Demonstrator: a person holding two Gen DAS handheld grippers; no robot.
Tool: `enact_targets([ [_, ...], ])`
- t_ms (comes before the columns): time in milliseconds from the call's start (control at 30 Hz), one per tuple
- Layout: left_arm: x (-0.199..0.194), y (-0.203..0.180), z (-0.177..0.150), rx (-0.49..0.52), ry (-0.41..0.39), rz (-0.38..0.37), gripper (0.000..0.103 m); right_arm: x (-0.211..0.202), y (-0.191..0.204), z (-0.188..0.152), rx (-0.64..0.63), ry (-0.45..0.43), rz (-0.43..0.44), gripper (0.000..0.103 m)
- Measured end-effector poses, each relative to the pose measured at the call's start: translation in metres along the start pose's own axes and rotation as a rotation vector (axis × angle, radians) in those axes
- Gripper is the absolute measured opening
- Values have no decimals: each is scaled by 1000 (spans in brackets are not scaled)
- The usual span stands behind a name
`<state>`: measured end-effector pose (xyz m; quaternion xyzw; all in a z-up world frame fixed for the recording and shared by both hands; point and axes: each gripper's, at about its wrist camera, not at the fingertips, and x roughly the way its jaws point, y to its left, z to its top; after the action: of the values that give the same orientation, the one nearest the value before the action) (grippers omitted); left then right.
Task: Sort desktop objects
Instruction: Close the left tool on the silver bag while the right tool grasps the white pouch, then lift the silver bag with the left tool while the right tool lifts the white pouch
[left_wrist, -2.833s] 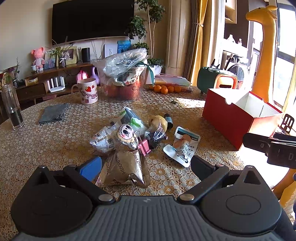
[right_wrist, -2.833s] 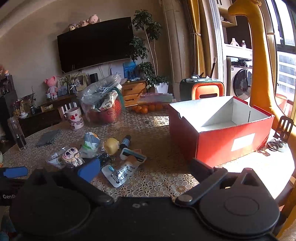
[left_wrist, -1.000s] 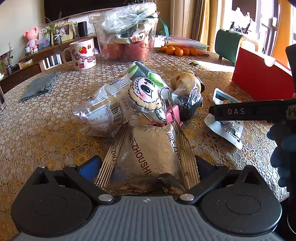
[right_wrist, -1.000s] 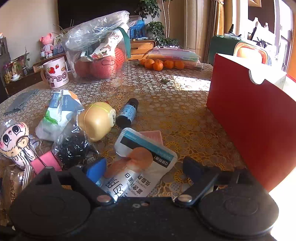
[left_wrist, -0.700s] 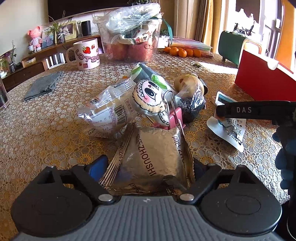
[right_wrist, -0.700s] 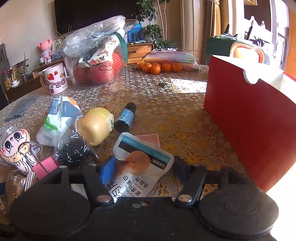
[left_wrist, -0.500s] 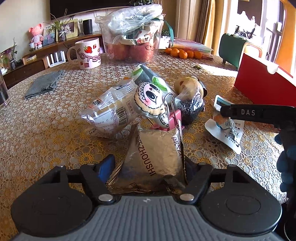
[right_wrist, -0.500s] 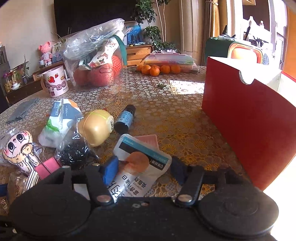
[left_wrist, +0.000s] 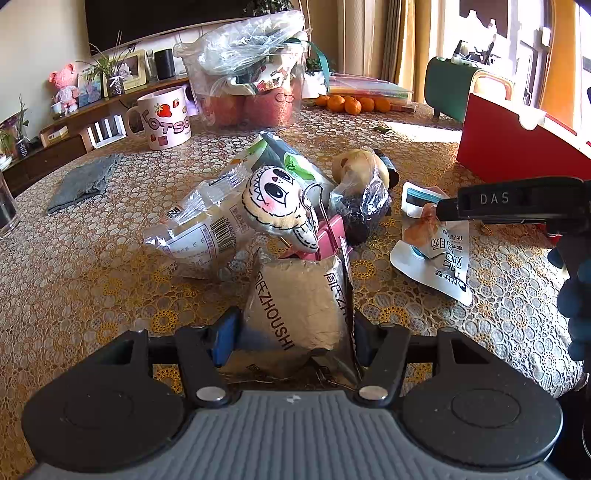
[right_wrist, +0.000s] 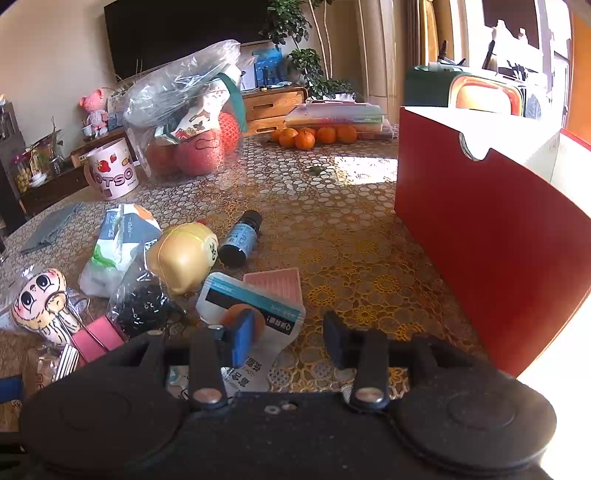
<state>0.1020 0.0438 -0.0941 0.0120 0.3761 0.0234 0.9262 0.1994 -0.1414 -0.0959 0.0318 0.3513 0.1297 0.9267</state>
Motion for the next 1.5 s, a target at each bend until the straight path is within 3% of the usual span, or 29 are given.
enact_targets([
  [67, 0, -1, 0, 2, 0, 2, 60, -2, -3, 1, 41, -14, 2, 86],
  [500, 0, 1, -2, 1, -4, -7, 60, 20, 35, 0, -73, 36, -28, 91],
  [667, 0, 0, -1, 1, -3, -5, 60, 21, 42, -2, -116, 18, -72, 73],
  [1000, -1, -1, -1, -2, -4, 5, 59, 7, 30, -1, -78, -6, -15, 48],
  [1033, -1, -1, -1, -1, -3, 6, 59, 3, 28, -1, -73, -19, -10, 37],
  [1100, -2, -3, -1, 4, -4, 11, 57, -5, 23, 1, -65, -33, 8, 27],
  [1133, -2, -4, -1, 7, -3, 14, 57, -7, 21, 1, -62, -30, 10, 9],
  [1167, -3, -5, -1, 10, -2, 16, 57, -7, 18, 1, -62, -15, 25, 5],
  [1500, -6, -10, -1, 11, 13, 17, 56, -23, 1, -3, -38, -24, 48, 5],
])
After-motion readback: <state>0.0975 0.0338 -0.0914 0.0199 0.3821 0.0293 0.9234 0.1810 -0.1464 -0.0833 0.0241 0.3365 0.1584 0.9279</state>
